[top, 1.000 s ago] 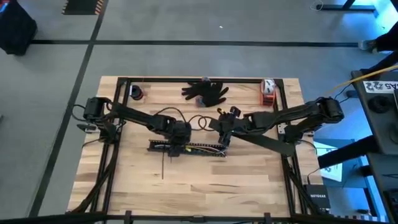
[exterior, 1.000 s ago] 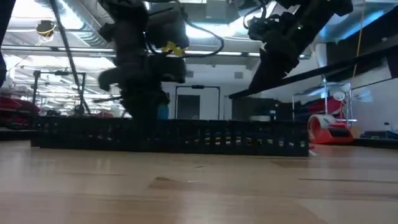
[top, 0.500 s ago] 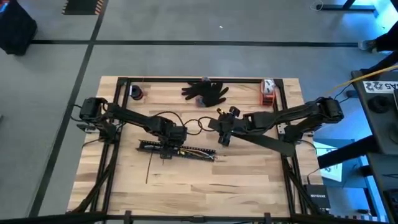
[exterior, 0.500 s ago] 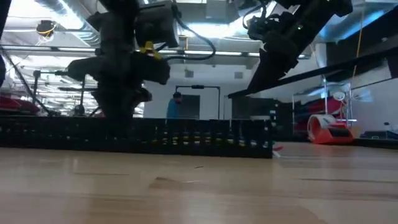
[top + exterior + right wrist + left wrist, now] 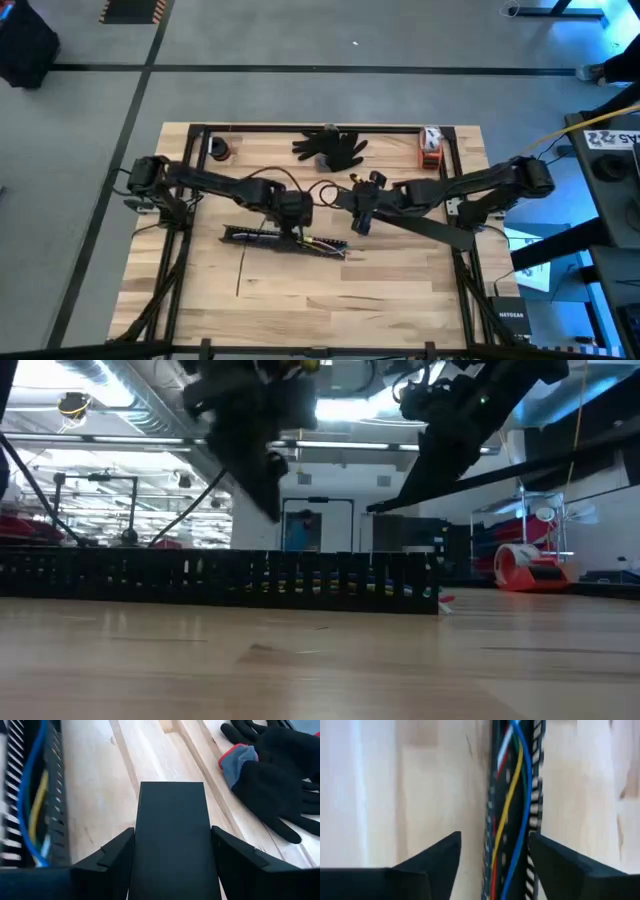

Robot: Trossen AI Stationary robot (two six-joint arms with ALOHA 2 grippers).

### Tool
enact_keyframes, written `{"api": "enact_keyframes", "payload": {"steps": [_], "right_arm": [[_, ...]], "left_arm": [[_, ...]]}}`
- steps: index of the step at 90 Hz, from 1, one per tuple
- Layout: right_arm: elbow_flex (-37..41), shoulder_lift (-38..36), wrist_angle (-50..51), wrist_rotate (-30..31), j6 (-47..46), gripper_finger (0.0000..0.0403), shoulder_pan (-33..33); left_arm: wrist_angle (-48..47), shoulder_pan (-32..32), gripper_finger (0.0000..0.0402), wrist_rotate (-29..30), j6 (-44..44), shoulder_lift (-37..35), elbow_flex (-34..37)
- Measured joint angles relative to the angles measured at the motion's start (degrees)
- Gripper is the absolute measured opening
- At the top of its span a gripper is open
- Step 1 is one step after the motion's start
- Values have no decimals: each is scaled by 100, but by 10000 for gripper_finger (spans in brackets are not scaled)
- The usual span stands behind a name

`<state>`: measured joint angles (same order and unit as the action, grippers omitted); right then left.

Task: Ziptie cables
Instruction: Close the cable duct

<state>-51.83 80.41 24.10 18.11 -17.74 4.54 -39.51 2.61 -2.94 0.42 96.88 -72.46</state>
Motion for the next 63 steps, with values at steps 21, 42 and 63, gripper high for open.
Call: {"api": "enact_keyframes", "payload": {"steps": [21,42,63], "right_arm": [[0,-267,-30,-162,-210,225,514],[269,-160,-110,218,-695,225,1462],[505,-167,-135,762,-1577,225,1938]], "left_arm": [[1594,83,266,-382,-13,0,185],[3713,267,257,-387,121,239,804],[4609,395,259,-379,28,861,915]]}}
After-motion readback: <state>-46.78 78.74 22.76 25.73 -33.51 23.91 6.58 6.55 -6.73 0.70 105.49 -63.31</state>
